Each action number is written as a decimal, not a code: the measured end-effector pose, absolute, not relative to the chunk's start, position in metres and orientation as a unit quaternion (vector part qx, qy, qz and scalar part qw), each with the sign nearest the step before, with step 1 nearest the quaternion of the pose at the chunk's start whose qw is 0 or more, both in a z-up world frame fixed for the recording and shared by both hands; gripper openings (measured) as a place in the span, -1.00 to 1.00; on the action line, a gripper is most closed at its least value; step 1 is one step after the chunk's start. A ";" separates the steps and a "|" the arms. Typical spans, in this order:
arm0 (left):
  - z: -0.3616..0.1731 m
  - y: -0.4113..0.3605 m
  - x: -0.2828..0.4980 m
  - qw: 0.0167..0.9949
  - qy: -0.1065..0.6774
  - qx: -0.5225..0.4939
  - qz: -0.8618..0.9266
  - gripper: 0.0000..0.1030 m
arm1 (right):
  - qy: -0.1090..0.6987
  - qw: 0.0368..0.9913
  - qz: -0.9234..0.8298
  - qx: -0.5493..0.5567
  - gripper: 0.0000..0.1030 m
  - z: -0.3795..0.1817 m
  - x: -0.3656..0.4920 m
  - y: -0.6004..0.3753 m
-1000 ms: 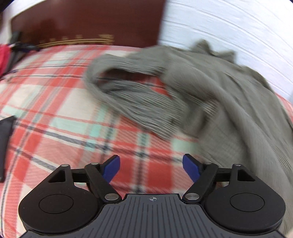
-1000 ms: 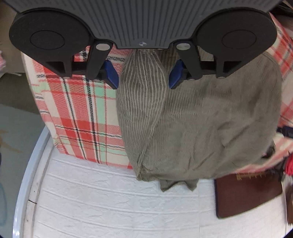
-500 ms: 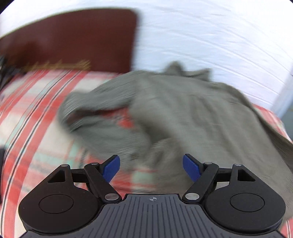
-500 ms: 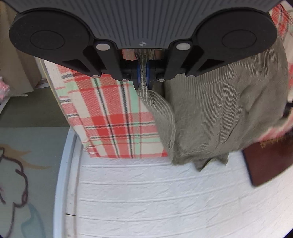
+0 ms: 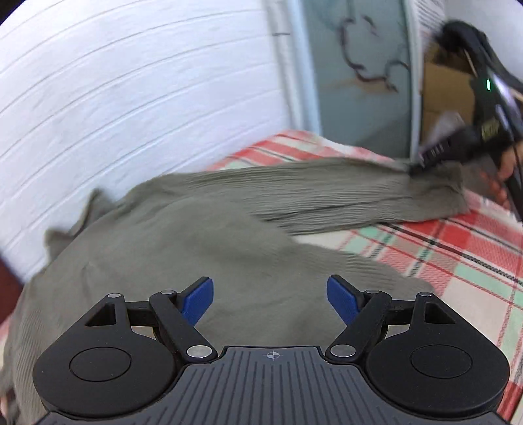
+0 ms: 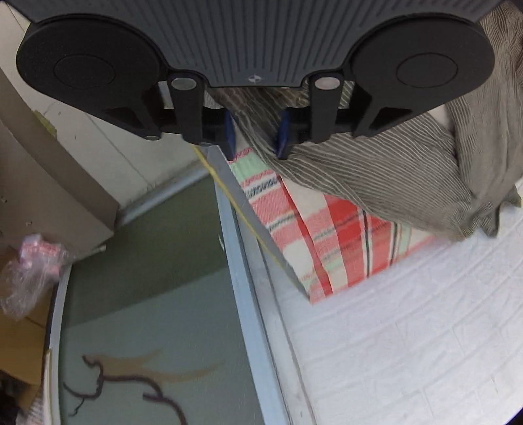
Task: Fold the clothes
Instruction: 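Grasp the shirt sleeve cuff with the right gripper and lift it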
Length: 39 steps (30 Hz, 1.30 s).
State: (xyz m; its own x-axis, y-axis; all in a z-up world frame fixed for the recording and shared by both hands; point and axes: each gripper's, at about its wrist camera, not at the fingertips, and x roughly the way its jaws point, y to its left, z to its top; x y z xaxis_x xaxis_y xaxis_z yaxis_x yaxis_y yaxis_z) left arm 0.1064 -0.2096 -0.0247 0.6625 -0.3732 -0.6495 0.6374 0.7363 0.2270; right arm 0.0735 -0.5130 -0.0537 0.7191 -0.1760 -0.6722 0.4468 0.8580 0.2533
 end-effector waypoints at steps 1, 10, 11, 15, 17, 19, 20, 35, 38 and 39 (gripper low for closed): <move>-0.030 -0.226 0.106 0.878 0.292 0.240 -0.292 0.68 | 0.319 0.912 -0.175 0.189 -0.15 -0.048 0.066 -0.509; -0.066 -0.302 0.129 0.856 0.366 0.251 -0.265 0.68 | 0.287 0.939 -0.082 0.173 0.06 -0.020 0.013 -0.477; -0.073 -0.303 0.132 0.853 0.377 0.253 -0.256 0.68 | 0.291 0.939 -0.065 0.169 0.07 -0.020 0.013 -0.471; -0.080 -0.284 0.131 0.844 0.397 0.215 -0.288 -0.69 | 0.307 0.939 -0.034 0.151 0.08 -0.023 0.016 -0.450; -0.074 -0.271 0.131 0.835 0.418 0.184 -0.308 -0.99 | 0.319 0.935 0.001 0.158 0.08 -0.026 0.018 -0.441; -0.067 -0.255 0.129 0.835 0.421 0.162 -0.316 -1.00 | 0.339 0.923 0.064 0.171 0.23 -0.029 0.020 -0.429; -0.064 -0.247 0.130 0.835 0.425 0.149 -0.316 -1.00 | 0.342 0.920 0.087 0.172 0.27 -0.031 0.021 -0.423; 0.016 -0.111 0.100 0.853 0.404 0.026 -0.330 -1.00 | 0.364 0.889 0.226 0.162 0.19 -0.038 0.026 -0.333; 0.026 -0.082 0.088 0.858 0.403 0.027 -0.316 -1.00 | 0.374 0.869 0.275 0.170 -0.70 -0.039 0.029 -0.312; 0.026 -0.074 0.085 0.861 0.405 0.032 -0.306 -1.00 | 0.382 0.859 0.294 0.173 -0.94 -0.041 0.030 -0.304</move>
